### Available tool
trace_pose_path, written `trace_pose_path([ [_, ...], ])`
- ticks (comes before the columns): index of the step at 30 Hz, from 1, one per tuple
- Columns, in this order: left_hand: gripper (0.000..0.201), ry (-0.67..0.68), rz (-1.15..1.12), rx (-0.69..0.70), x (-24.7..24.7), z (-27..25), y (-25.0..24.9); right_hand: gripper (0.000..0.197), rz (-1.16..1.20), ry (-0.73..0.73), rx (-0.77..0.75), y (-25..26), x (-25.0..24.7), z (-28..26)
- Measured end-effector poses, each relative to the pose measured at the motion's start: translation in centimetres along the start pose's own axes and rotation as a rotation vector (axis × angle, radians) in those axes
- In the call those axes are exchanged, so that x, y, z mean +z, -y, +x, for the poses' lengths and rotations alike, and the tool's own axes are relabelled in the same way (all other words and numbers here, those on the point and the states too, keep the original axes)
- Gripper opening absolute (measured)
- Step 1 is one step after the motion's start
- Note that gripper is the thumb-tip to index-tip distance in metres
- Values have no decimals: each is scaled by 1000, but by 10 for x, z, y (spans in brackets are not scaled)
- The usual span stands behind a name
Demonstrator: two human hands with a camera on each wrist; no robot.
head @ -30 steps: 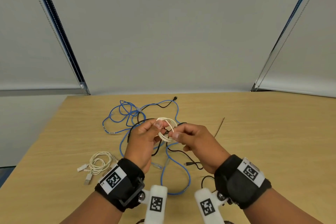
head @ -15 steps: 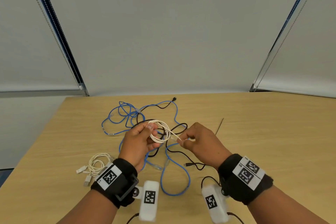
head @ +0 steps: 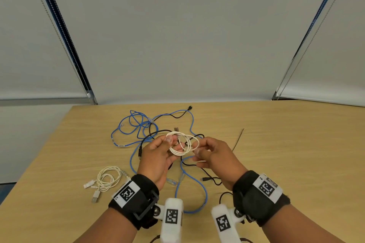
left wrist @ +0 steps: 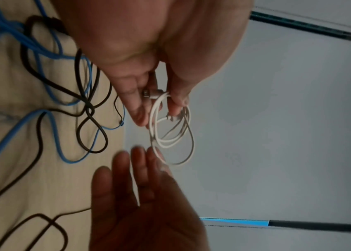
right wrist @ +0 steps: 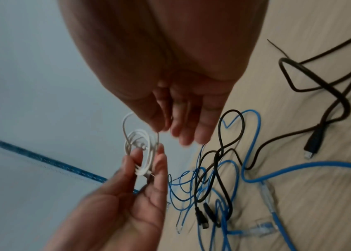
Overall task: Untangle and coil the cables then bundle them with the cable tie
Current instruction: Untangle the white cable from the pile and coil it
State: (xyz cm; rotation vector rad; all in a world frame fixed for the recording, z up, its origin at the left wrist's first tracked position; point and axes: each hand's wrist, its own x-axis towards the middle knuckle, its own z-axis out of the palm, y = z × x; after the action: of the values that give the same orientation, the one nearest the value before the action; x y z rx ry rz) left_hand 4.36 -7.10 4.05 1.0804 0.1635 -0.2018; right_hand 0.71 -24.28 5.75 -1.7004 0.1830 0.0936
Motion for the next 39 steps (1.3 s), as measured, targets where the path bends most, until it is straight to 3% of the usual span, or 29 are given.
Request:
trace_pose_path([
  [2, 21, -24, 60, 44, 1, 1, 1, 11, -146, -165, -164, 3, 3, -3],
  [5, 28, -31, 149, 102, 1, -1, 1, 7, -277, -96, -361, 9, 13, -10],
  [12, 19, 80, 232, 155, 5, -10, 8, 18, -343, -110, -217, 2, 20, 1],
  [15, 18, 76, 268, 189, 2, -10, 7, 10, -244, -74, -167, -1, 20, 5],
  [18, 23, 32, 328, 241, 2, -7, 7, 14, -161, -2, -105, 0, 21, 3],
  [22, 25, -119, 319, 280, -2, 7, -3, 16, -243, 188, -253, 1, 27, -13],
  [25, 20, -145, 302, 289, -6, 14, -12, 21, -293, 315, -306, 4, 29, -23],
  [29, 20, -14, 312, 270, -3, 9, -12, 26, -224, 343, -252, 16, 27, -22],
  [32, 21, 83, 496, 368, -2, 7, -12, 25, 13, 325, -159, 21, 22, -16],
  [34, 34, 151, 642, 401, -3, 7, -11, 17, 68, 286, -125, 26, 17, -9],
  [39, 49, 324, 618, 206, -2, -1, -2, 10, -84, 161, -200, 40, 13, 3],
])
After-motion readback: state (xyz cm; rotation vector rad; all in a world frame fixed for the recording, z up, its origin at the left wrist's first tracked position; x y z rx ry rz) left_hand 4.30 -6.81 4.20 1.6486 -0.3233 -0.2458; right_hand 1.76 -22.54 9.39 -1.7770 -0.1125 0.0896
